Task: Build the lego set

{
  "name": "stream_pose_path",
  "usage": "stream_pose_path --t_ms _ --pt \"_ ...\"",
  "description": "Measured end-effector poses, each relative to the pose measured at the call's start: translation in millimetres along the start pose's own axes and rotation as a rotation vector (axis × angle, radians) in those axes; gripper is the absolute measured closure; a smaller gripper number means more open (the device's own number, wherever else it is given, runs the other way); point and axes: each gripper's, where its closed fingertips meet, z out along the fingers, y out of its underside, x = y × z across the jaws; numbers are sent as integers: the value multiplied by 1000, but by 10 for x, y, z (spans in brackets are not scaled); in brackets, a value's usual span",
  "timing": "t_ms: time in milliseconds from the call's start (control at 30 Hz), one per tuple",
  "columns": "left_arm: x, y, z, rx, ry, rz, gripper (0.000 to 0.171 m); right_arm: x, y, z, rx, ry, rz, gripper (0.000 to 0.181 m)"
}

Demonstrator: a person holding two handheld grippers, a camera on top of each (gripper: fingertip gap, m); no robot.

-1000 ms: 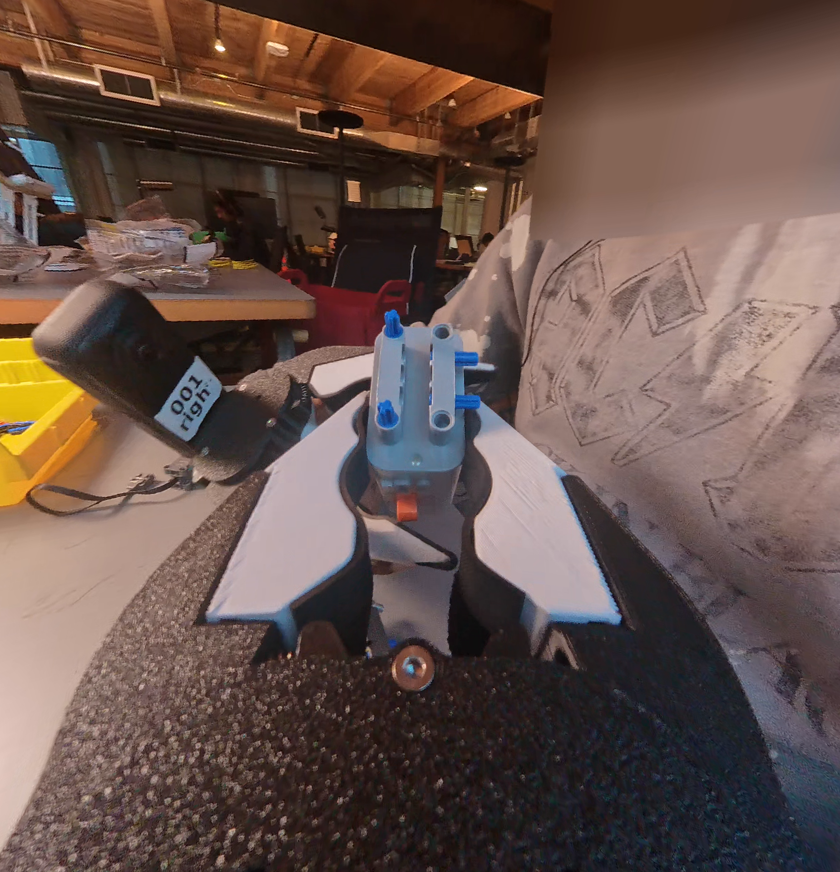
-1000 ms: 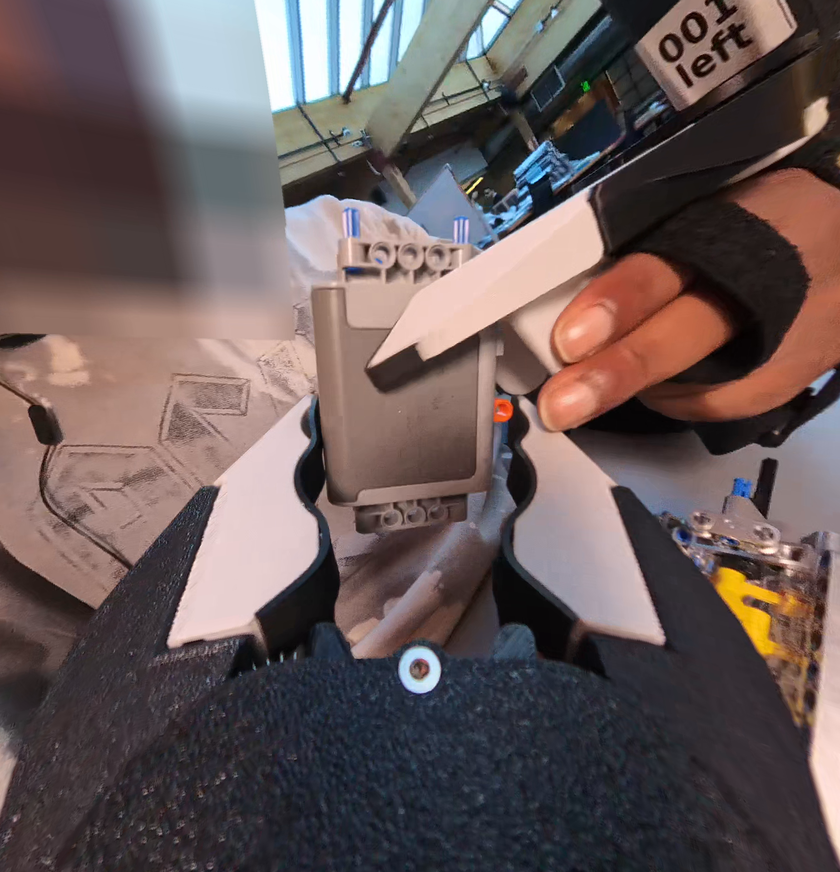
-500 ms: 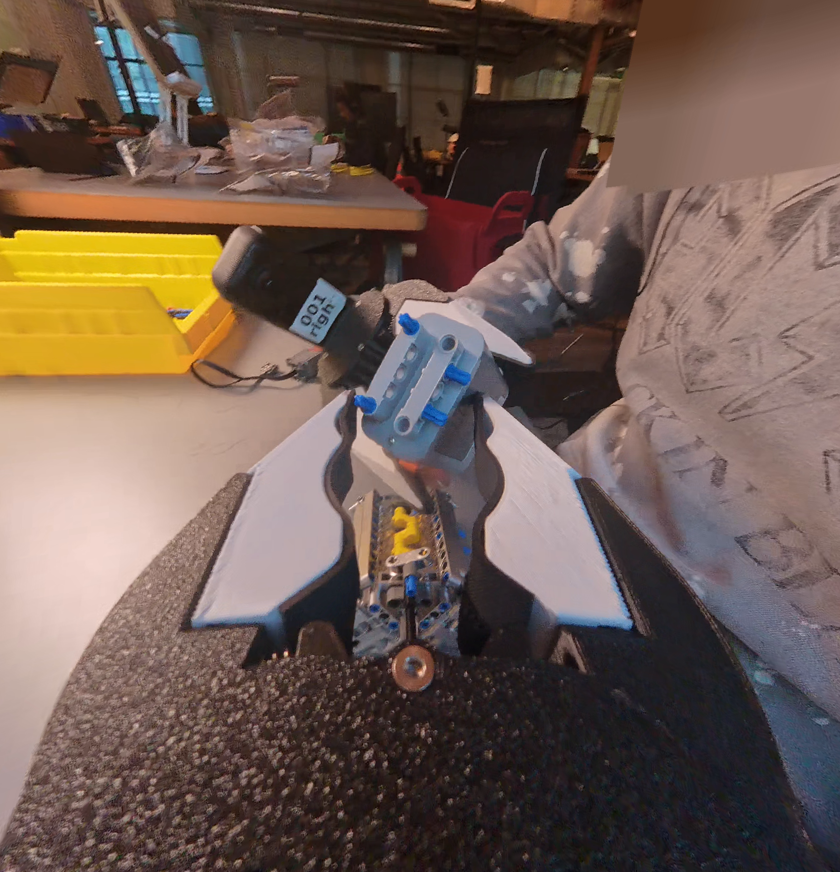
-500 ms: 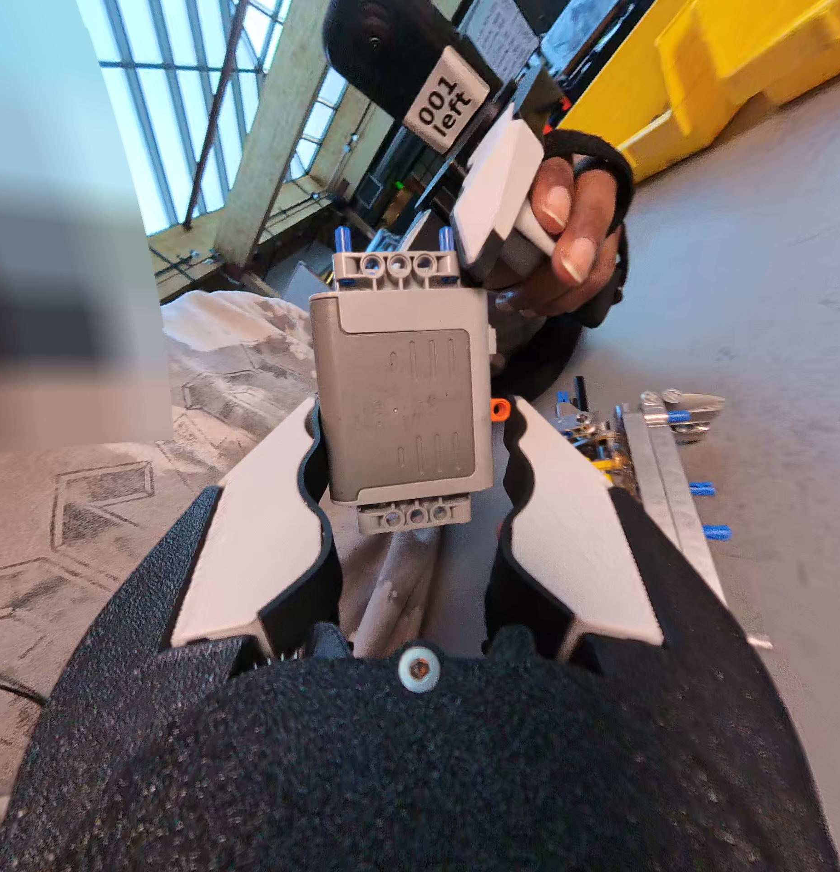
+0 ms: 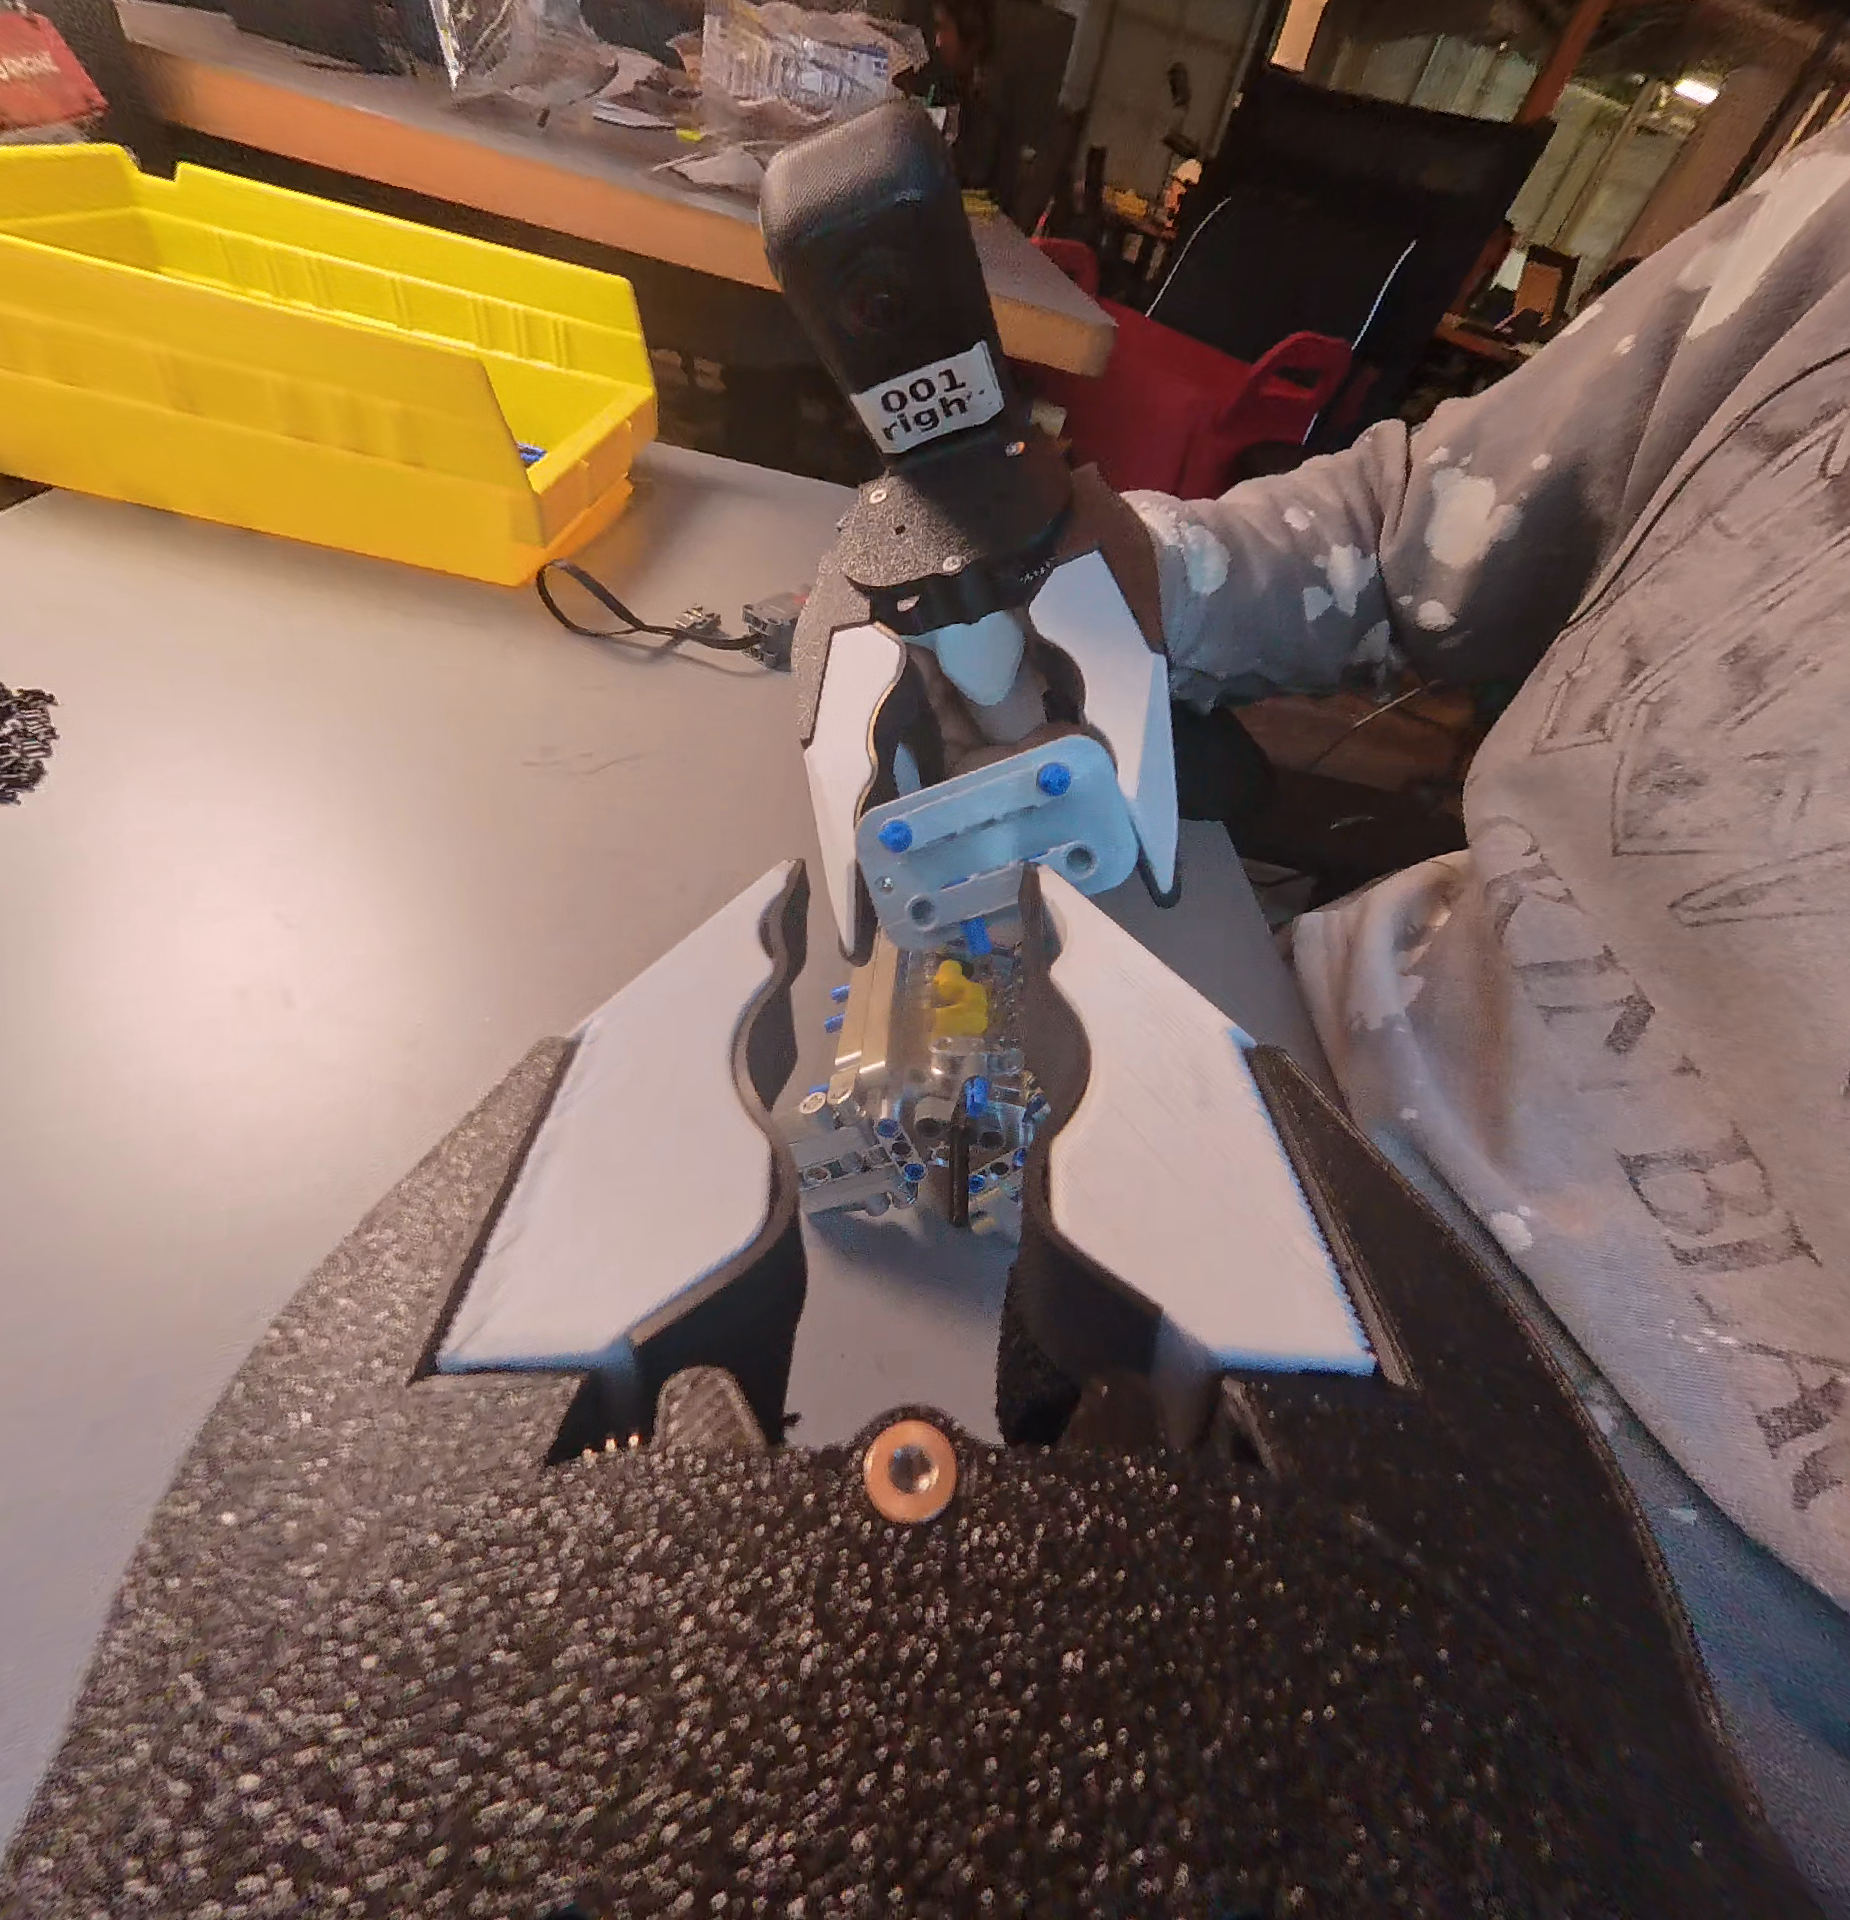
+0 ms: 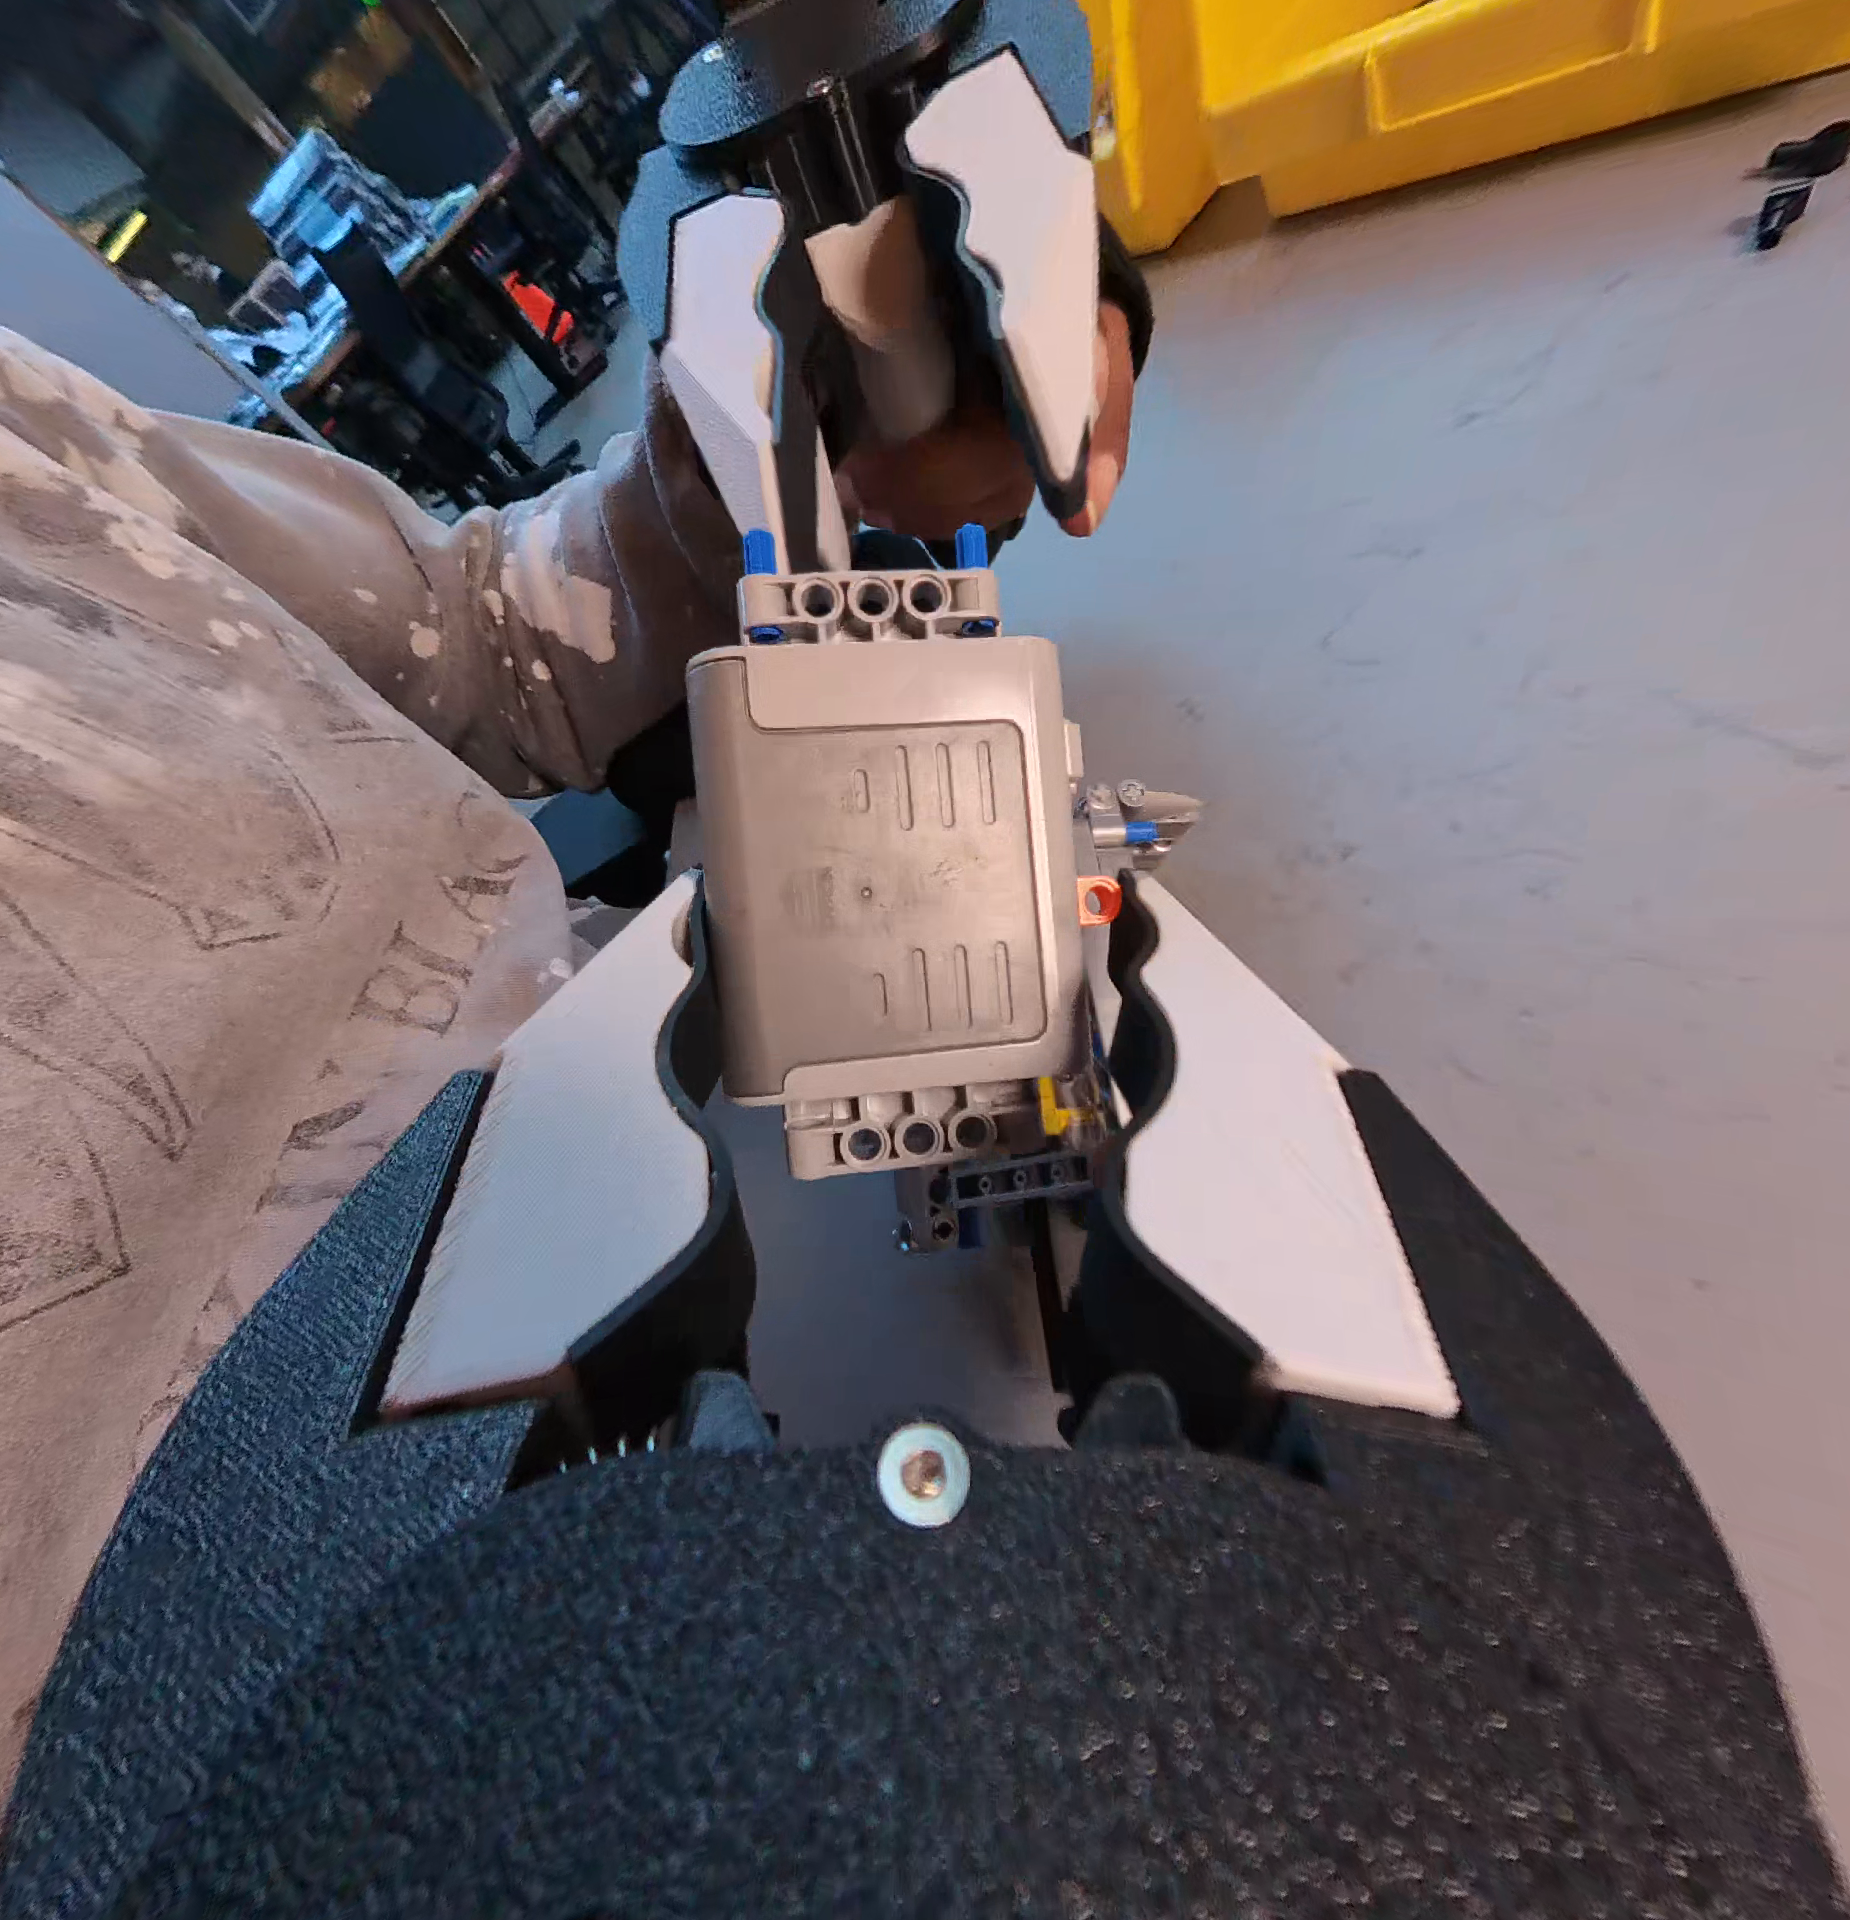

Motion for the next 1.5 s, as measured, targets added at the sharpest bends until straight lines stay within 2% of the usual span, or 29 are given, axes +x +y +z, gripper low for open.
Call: stream_pose_path --t_ms 100,267,367,467,667,767,900,1000,1100,1500 --pt "3 55 16 -29 10 -24 131 96 72 -36 -60 48 -17 107" --pt "108 345 79 -194 60 -11 118 157 215 -18 -159 105 -70 107" --pt "66 544 79 -313 6 66 111 172 256 -8 -184 119 -89 107" --pt "30 673 83 -375 -22 98 114 177 257 -11 -185 127 -106 108" --pt "47 653 118 -356 -28 141 138 188 286 -7 -212 173 -168 107" --pt "84 691 144 -371 -20 154 143 194 325 -1 -237 195 -188 107" --pt "86 686 152 -355 -40 160 143 197 334 -5 -256 214 -203 107" --pt "110 604 168 -305 -44 146 128 202 339 -10 -268 227 -219 107" --pt "149 573 231 -281 -38 143 123 206 342 -13 -278 236 -234 106" --pt "137 612 283 -303 -62 185 138 140 196 -4 -272 227 -313 106"
